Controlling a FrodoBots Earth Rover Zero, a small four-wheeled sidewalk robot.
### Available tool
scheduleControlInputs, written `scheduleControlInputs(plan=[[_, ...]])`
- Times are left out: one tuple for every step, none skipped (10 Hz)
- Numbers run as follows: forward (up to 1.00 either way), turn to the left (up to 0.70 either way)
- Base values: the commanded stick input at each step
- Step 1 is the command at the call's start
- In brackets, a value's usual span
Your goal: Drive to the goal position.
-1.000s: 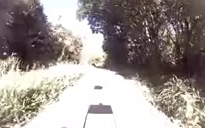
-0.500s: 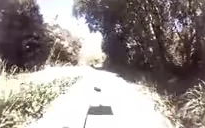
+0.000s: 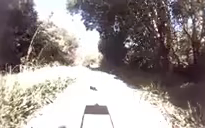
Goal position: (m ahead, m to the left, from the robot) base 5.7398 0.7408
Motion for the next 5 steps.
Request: scheduleControlInputs(plan=[[1.00,0.01],[1.00,0.01],[1.00,0.01],[1.00,0.01],[1.00,0.01]])
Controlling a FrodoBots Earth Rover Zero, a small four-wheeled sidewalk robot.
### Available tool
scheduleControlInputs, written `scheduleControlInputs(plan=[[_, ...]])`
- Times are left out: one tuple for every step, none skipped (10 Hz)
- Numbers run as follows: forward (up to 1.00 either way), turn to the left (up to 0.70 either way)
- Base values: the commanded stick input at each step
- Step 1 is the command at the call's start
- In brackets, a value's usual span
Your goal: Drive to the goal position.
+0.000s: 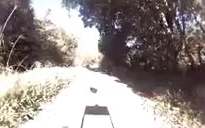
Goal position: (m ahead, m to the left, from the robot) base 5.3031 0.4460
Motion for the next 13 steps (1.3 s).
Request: scheduleControlInputs(plan=[[1.00,0.01],[1.00,0.01],[1.00,0.01],[1.00,0.01],[1.00,0.05],[1.00,0.17],[1.00,0.07],[1.00,0.01],[1.00,0.01],[1.00,0.01],[1.00,0.01],[1.00,0.01],[1.00,0.01]])
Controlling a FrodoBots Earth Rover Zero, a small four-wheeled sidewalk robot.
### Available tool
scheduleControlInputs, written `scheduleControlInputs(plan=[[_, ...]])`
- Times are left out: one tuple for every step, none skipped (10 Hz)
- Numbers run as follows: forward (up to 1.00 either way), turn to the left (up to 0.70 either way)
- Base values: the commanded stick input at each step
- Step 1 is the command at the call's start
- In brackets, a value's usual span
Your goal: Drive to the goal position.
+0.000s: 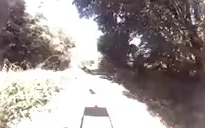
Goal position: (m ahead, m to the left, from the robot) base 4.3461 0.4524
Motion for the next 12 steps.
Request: scheduleControlInputs(plan=[[1.00,0.01],[1.00,0.01],[1.00,0.01],[1.00,0.01],[1.00,0.01],[1.00,0.01],[1.00,0.01],[1.00,0.01],[1.00,0.01],[1.00,0.04],[1.00,0.13],[1.00,0.21]])
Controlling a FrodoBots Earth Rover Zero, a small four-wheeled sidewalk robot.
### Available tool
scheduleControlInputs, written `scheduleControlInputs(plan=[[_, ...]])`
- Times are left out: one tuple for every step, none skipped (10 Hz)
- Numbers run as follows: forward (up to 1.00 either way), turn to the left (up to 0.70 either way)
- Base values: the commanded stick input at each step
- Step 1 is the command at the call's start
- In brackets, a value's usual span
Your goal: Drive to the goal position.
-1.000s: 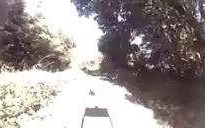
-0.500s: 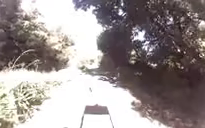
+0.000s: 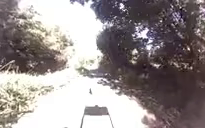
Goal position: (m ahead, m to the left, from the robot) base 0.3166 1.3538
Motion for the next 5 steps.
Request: scheduleControlInputs(plan=[[1.00,0.26],[1.00,0.20],[1.00,0.01],[1.00,0.01],[1.00,0.01]])
